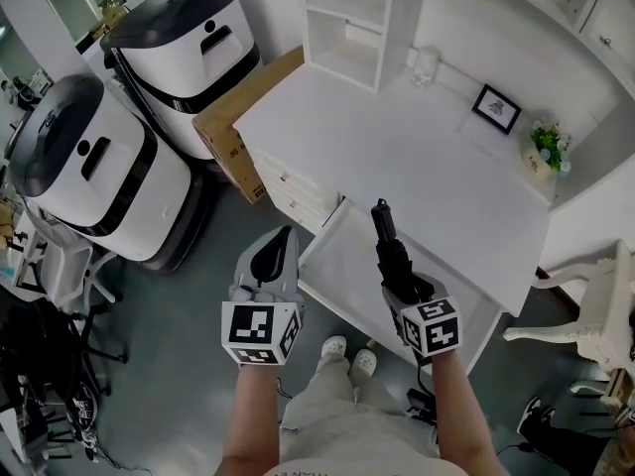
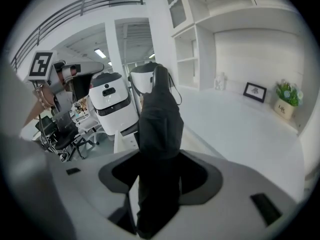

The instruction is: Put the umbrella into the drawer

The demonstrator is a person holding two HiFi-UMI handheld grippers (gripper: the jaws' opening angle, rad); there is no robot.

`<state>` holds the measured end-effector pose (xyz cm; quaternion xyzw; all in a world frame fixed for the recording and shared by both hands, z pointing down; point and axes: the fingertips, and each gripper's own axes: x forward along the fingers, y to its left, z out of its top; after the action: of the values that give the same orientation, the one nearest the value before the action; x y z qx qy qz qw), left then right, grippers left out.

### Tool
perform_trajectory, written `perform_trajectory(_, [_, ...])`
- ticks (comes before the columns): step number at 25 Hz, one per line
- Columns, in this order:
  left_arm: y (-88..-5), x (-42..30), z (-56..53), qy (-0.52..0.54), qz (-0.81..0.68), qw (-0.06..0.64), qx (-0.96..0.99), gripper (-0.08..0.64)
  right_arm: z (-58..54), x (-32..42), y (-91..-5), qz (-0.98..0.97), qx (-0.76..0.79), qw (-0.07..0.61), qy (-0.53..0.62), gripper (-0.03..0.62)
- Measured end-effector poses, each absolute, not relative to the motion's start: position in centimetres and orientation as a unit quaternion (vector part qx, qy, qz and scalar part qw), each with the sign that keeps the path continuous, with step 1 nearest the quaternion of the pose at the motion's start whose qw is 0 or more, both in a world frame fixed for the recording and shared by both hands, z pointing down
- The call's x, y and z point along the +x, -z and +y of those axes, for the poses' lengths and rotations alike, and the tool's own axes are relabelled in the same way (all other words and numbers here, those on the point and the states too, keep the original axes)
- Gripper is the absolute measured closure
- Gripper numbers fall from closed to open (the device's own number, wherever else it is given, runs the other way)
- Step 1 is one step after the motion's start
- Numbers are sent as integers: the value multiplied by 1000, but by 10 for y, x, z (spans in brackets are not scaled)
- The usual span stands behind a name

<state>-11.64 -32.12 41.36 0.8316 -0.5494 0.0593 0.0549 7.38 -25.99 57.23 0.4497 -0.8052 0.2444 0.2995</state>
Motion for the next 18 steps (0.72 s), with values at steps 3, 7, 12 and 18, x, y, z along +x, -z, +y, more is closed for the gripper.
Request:
perform_trajectory(3, [-417, -118, -322, -62, -549, 59, 832, 552, -263, 71, -585, -800, 445, 306, -261, 356])
perform_trajectory(7, [-422, -118, -324, -69, -546, 62, 833, 552, -267, 70, -604, -792, 439, 313, -286, 356])
perform_trajectory(12, [-428, -120, -327, -75, -544, 67, 833, 552, -269, 69, -633, -778, 432, 334, -311, 356])
perform_trajectory(18, [-436, -117, -331, -85, -539, 70, 835, 552, -274, 70, -663, -760, 424, 347, -349, 356])
